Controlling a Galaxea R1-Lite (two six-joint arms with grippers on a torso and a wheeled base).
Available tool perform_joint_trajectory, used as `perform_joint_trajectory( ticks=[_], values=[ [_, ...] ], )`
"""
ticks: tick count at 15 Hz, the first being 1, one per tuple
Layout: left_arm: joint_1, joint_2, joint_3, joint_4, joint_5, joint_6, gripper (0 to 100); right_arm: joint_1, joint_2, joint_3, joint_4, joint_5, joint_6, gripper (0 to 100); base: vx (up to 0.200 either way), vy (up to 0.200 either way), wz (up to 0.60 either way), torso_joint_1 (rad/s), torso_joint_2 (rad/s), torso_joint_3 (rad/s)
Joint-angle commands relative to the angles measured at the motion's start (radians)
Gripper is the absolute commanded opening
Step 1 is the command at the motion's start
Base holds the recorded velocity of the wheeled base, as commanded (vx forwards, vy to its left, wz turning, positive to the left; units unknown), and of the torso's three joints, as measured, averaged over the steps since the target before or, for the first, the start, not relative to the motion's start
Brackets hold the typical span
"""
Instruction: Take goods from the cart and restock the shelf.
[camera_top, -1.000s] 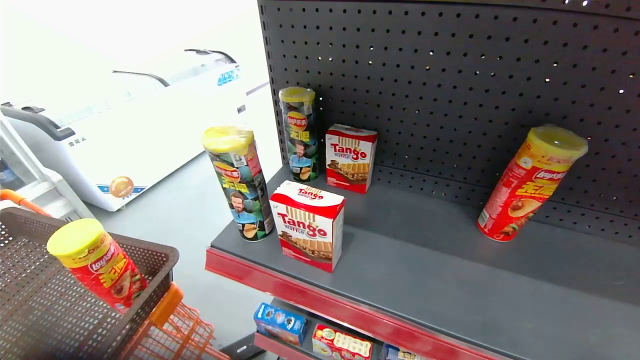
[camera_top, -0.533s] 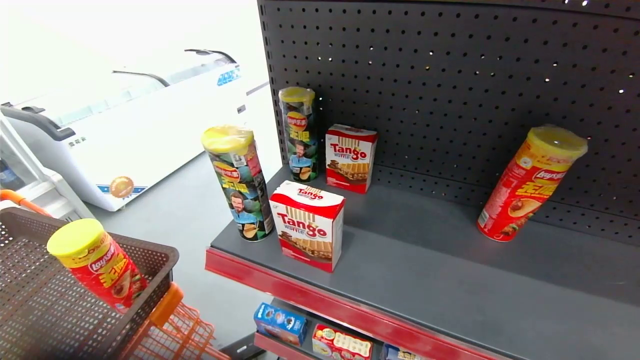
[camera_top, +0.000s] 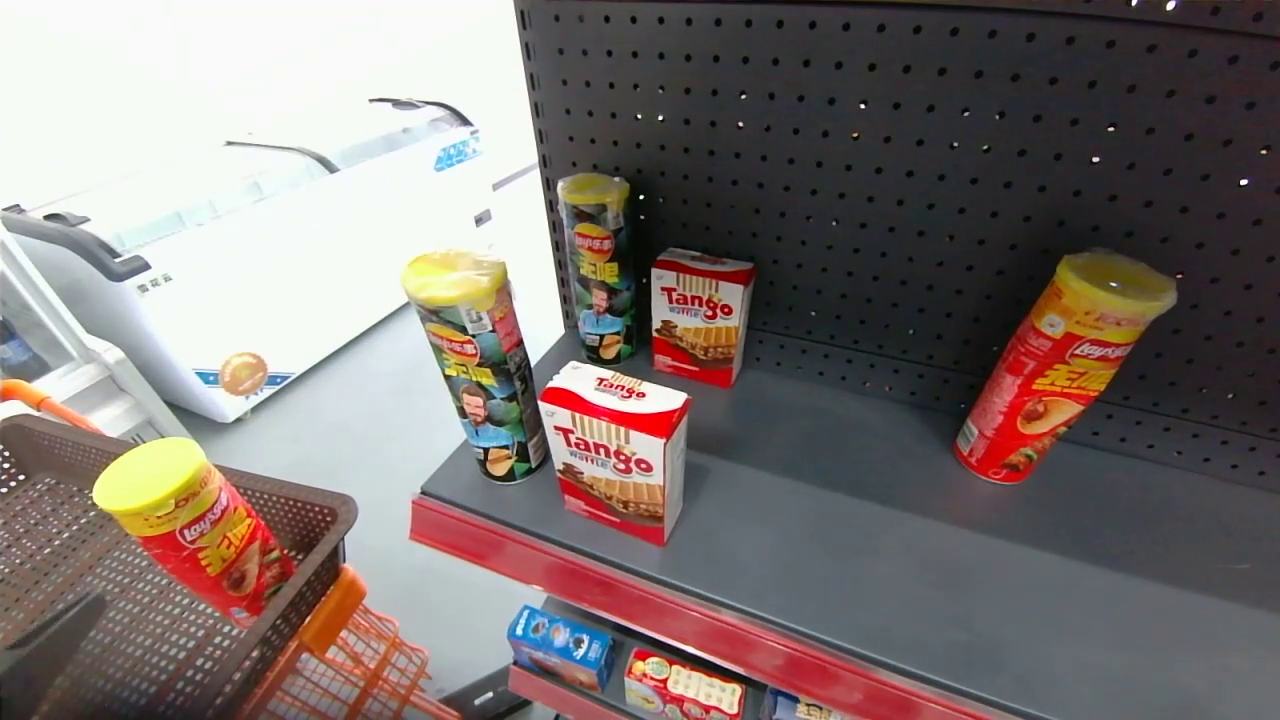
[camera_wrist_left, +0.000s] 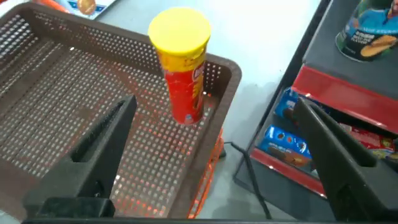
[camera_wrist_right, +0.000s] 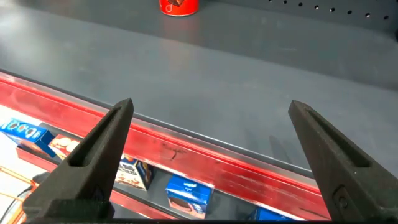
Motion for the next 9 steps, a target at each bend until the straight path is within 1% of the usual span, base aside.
perform_joint_trajectory(
  ticks=[1, 2, 3, 4, 5, 6, 7, 9],
  values=[
    [0.122, 0.259, 0.095, -0.192, -0.110, 0.027, 100, 0.000, 0.000, 0.000, 0.000, 0.001, 0.000, 100, 0.000, 0.000, 0.00, 0.000, 0.00, 0.000],
    [0.170, 0.314, 0.129, -0.264, -0.140, 0.057, 100, 0.000, 0.000, 0.000, 0.000, 0.001, 0.000, 100, 0.000, 0.000, 0.00, 0.000, 0.00, 0.000],
    [0.179, 0.345, 0.146, -0.299, -0.143, 0.080, 100, 0.000, 0.000, 0.000, 0.000, 0.001, 0.000, 100, 0.000, 0.000, 0.00, 0.000, 0.00, 0.000],
    [0.180, 0.397, 0.164, -0.360, -0.143, 0.099, 100, 0.000, 0.000, 0.000, 0.000, 0.001, 0.000, 100, 0.000, 0.000, 0.00, 0.000, 0.00, 0.000],
    [0.179, 0.445, 0.172, -0.411, -0.141, 0.100, 100, 0.000, 0.000, 0.000, 0.000, 0.001, -0.001, 100, 0.000, 0.000, 0.00, 0.000, 0.00, 0.000],
    [0.179, 0.445, 0.172, -0.411, -0.141, 0.100, 100, 0.000, 0.000, 0.000, 0.000, 0.001, -0.001, 100, 0.000, 0.000, 0.00, 0.000, 0.00, 0.000],
    [0.183, 0.557, 0.187, -0.543, -0.141, 0.100, 100, 0.000, 0.000, 0.000, 0.000, 0.001, -0.001, 100, 0.000, 0.000, 0.00, 0.000, 0.00, 0.000],
    [0.186, 0.678, 0.199, -0.733, -0.138, 0.100, 100, 0.000, 0.000, 0.000, 0.000, 0.001, 0.000, 100, 0.000, 0.000, 0.00, 0.000, 0.00, 0.000]
  ],
)
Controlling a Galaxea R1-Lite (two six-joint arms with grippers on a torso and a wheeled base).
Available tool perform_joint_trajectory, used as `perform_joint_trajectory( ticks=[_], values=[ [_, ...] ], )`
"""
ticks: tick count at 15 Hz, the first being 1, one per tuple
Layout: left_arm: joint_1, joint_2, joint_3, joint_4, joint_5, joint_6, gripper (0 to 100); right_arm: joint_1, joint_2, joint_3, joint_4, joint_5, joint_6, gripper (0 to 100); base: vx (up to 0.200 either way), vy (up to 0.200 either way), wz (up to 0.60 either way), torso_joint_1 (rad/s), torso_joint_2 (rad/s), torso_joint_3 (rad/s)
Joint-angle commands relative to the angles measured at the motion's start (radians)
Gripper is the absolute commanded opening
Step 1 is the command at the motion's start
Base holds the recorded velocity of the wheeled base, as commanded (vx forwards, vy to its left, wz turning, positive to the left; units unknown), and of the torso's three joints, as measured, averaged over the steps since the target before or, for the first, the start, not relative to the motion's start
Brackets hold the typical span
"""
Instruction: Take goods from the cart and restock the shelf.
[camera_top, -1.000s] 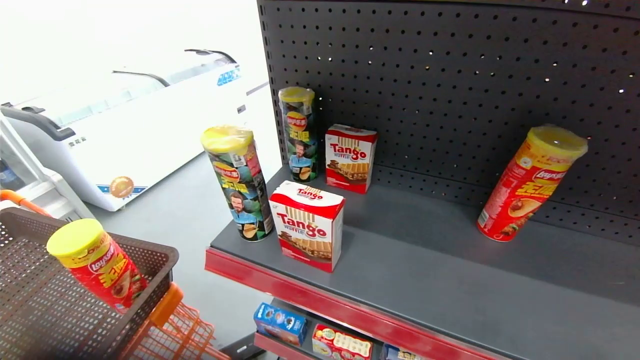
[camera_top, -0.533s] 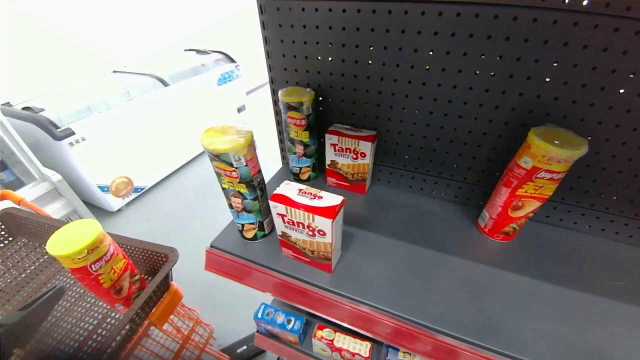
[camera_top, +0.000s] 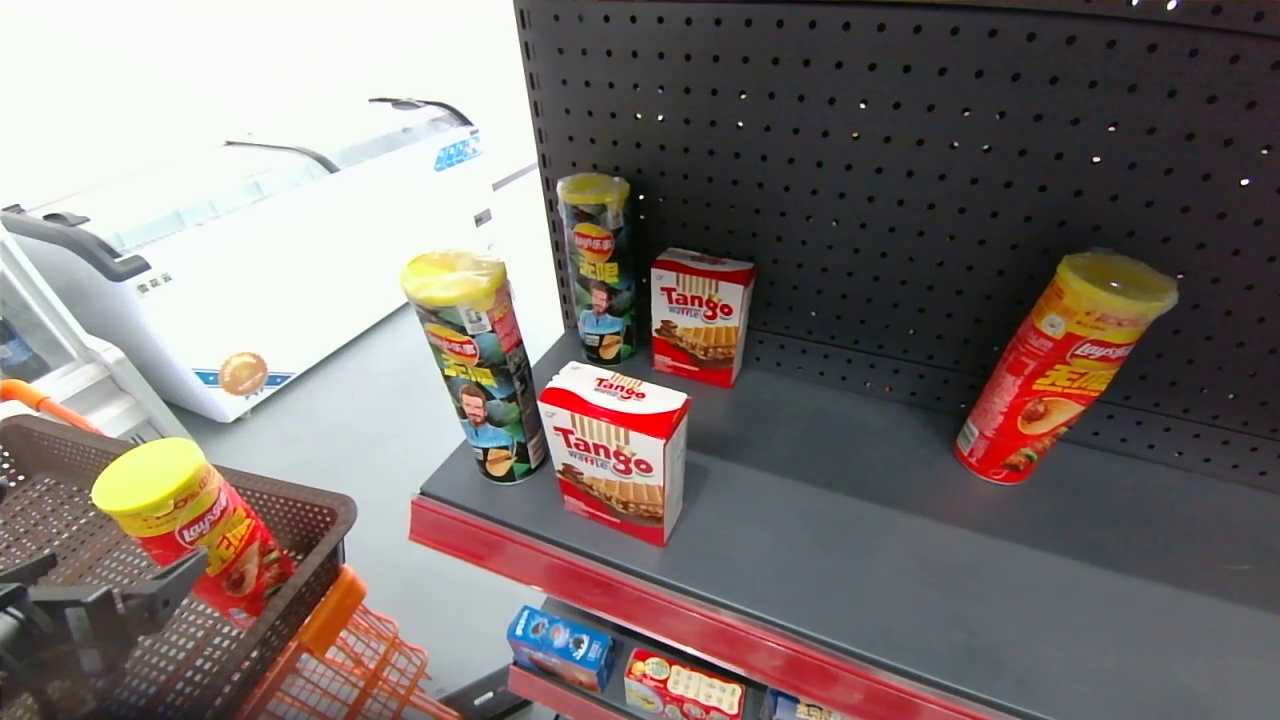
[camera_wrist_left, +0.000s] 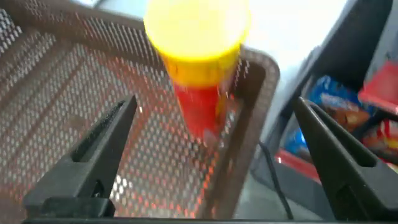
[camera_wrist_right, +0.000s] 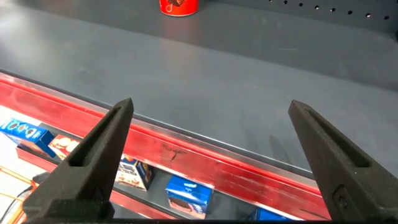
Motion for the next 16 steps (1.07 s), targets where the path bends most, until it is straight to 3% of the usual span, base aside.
perform_joint_trajectory(
  ticks=[1, 3, 7, 12, 16],
  values=[
    [0.015, 0.263, 0.036, -0.280, 0.003, -0.001, 100, 0.000, 0.000, 0.000, 0.000, 0.001, 0.000, 100, 0.000, 0.000, 0.00, 0.000, 0.00, 0.000],
    [0.022, 0.370, 0.104, -0.457, 0.010, 0.008, 100, 0.000, 0.000, 0.000, 0.000, 0.001, 0.000, 100, 0.000, 0.000, 0.00, 0.000, 0.00, 0.000],
    [0.016, 0.516, 0.160, -0.657, 0.007, 0.006, 100, 0.000, 0.000, 0.000, 0.000, 0.001, 0.000, 100, 0.000, 0.000, 0.00, 0.000, 0.00, 0.000],
    [0.019, 0.677, 0.105, -0.773, 0.009, 0.006, 100, 0.000, 0.000, 0.000, 0.000, 0.001, 0.000, 100, 0.000, 0.000, 0.00, 0.000, 0.00, 0.000],
    [0.018, 0.729, 0.050, -0.788, 0.009, 0.002, 100, 0.000, 0.000, 0.000, 0.000, 0.001, -0.001, 100, 0.000, 0.000, 0.00, 0.000, 0.00, 0.000]
  ],
)
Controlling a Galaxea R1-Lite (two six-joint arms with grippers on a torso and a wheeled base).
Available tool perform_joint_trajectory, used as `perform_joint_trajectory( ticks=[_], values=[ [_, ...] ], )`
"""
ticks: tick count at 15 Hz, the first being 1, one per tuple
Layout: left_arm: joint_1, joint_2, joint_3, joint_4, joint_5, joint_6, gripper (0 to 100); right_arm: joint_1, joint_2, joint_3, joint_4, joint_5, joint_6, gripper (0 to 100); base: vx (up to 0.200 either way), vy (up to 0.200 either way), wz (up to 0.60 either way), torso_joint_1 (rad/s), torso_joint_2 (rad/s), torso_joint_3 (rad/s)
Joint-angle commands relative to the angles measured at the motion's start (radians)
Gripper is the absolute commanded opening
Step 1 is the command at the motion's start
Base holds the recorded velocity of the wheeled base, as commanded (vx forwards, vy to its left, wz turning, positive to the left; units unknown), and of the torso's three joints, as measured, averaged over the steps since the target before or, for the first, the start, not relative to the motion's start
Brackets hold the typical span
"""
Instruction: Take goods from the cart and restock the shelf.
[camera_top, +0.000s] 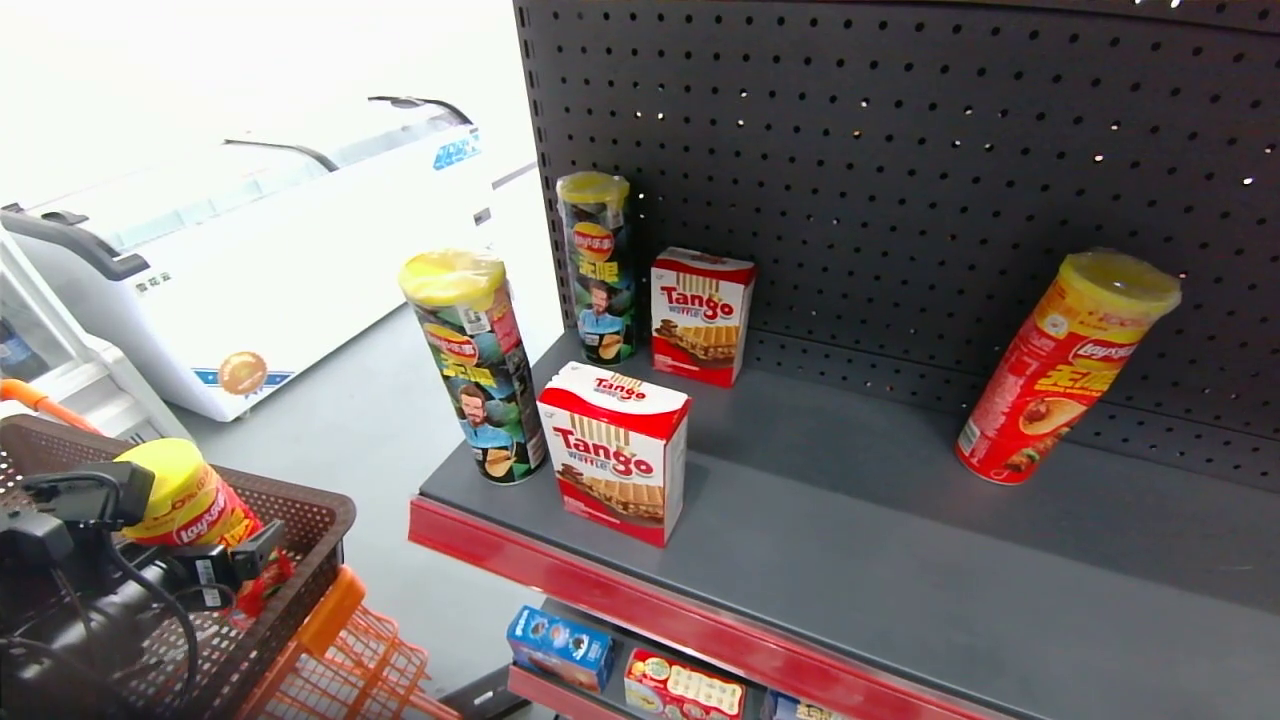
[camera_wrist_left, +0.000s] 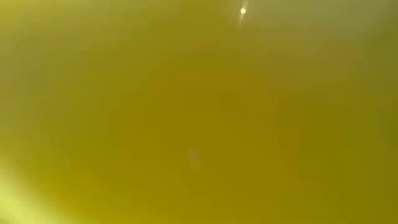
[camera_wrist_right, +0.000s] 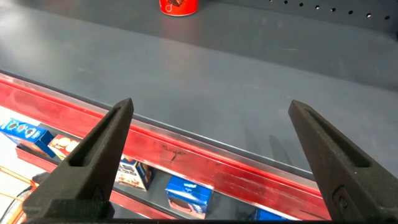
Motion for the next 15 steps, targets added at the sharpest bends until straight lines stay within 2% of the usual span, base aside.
perform_joint_trajectory(
  ticks=[1, 2, 10, 11, 12, 13, 14, 15],
  values=[
    [-0.002, 0.049, -0.022, -0.017, 0.000, -0.001, 100, 0.000, 0.000, 0.000, 0.000, 0.000, 0.000, 100, 0.000, 0.000, 0.00, 0.000, 0.00, 0.000],
    [-0.004, 0.053, -0.032, -0.026, 0.000, -0.002, 0, 0.000, 0.000, 0.000, 0.000, 0.000, -0.001, 100, 0.000, 0.000, 0.00, 0.000, 0.00, 0.000],
    [-0.010, 0.004, -0.068, -0.015, -0.006, 0.002, 0, 0.000, 0.000, 0.000, 0.000, 0.000, 0.000, 100, 0.000, 0.000, 0.00, 0.000, 0.00, 0.000],
    [-0.012, -0.054, -0.080, 0.011, -0.027, 0.002, 0, 0.000, 0.000, 0.000, 0.000, 0.000, 0.000, 100, 0.000, 0.000, 0.00, 0.000, 0.00, 0.000],
    [-0.013, -0.114, -0.094, 0.078, -0.057, 0.004, 0, 0.000, 0.000, 0.000, 0.000, 0.000, 0.000, 100, 0.000, 0.000, 0.00, 0.000, 0.00, 0.000],
    [-0.019, -0.200, -0.118, 0.186, -0.072, 0.027, 0, 0.000, 0.000, 0.000, 0.000, 0.000, 0.000, 100, 0.000, 0.000, 0.00, 0.000, 0.00, 0.000],
    [-0.038, -0.249, -0.151, 0.235, -0.070, 0.034, 0, 0.000, 0.000, 0.000, 0.000, 0.000, -0.001, 100, 0.000, 0.000, 0.00, 0.000, 0.00, 0.000],
    [-0.047, -0.261, -0.166, 0.241, -0.070, 0.031, 0, 0.000, 0.000, 0.000, 0.000, 0.000, 0.000, 100, 0.000, 0.000, 0.00, 0.000, 0.00, 0.000]
  ],
)
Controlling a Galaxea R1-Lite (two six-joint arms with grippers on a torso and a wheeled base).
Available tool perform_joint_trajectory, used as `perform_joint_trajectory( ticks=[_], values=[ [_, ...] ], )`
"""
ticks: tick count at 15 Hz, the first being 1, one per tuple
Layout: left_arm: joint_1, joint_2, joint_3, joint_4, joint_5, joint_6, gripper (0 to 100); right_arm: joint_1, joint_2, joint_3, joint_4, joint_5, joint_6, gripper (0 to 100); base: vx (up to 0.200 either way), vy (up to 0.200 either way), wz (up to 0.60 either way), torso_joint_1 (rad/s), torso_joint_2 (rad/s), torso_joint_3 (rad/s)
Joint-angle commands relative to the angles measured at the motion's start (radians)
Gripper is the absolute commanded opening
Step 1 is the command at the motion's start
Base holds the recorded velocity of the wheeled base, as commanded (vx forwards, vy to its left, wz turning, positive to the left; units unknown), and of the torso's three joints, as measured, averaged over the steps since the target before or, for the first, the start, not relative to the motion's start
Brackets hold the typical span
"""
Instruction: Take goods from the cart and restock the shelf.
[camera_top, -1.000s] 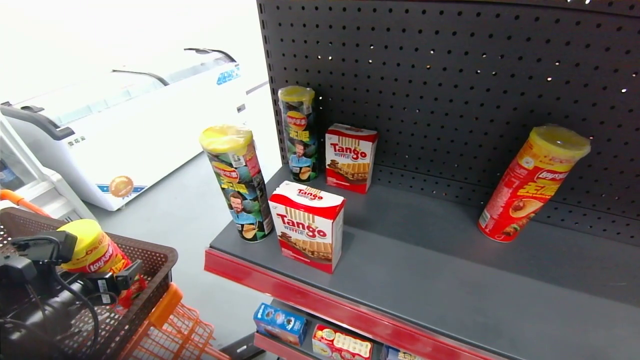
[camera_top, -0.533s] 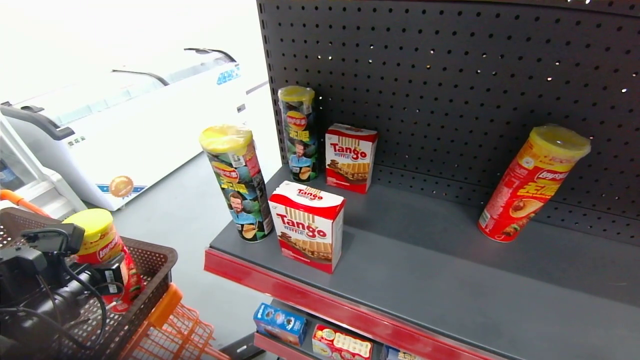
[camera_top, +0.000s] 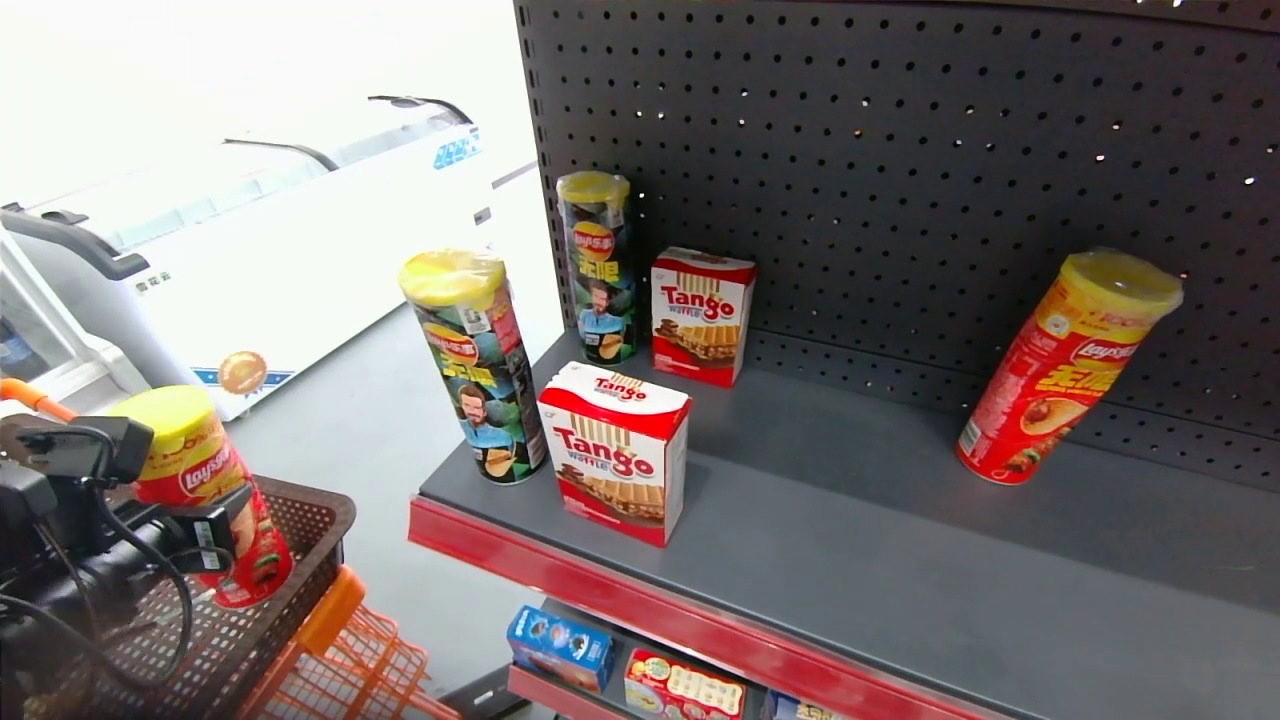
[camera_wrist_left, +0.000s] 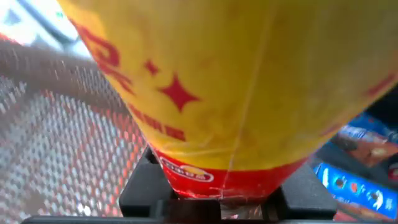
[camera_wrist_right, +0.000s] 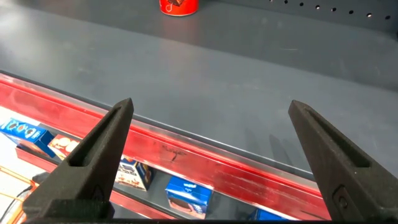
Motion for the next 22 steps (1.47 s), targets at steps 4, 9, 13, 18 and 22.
perform_joint_trajectory(
  ticks=[4, 9, 13, 18, 22],
  values=[
    [-0.148, -0.239, -0.140, 0.136, -0.005, 0.005, 0, 0.001, 0.000, 0.000, 0.000, 0.001, -0.002, 100, 0.000, 0.000, 0.00, 0.000, 0.00, 0.000],
    [-0.348, -0.455, -0.099, 0.320, -0.023, -0.031, 0, 0.001, 0.000, 0.000, 0.000, 0.001, -0.002, 100, 0.000, 0.000, 0.00, 0.000, 0.00, 0.000],
    [-0.401, -0.599, -0.051, 0.469, -0.097, -0.068, 0, 0.001, 0.000, 0.000, 0.000, 0.001, -0.001, 100, 0.000, 0.000, 0.00, 0.000, 0.00, 0.000],
    [-0.526, -0.610, -0.090, 0.504, -0.092, -0.074, 0, 0.001, 0.000, 0.000, 0.000, 0.001, -0.001, 100, 0.000, 0.000, 0.00, 0.000, 0.00, 0.000],
    [-0.615, -0.639, -0.094, 0.583, -0.094, -0.072, 0, 0.001, 0.000, 0.000, 0.000, 0.001, -0.001, 100, 0.000, 0.000, 0.00, 0.000, 0.00, 0.000]
  ],
)
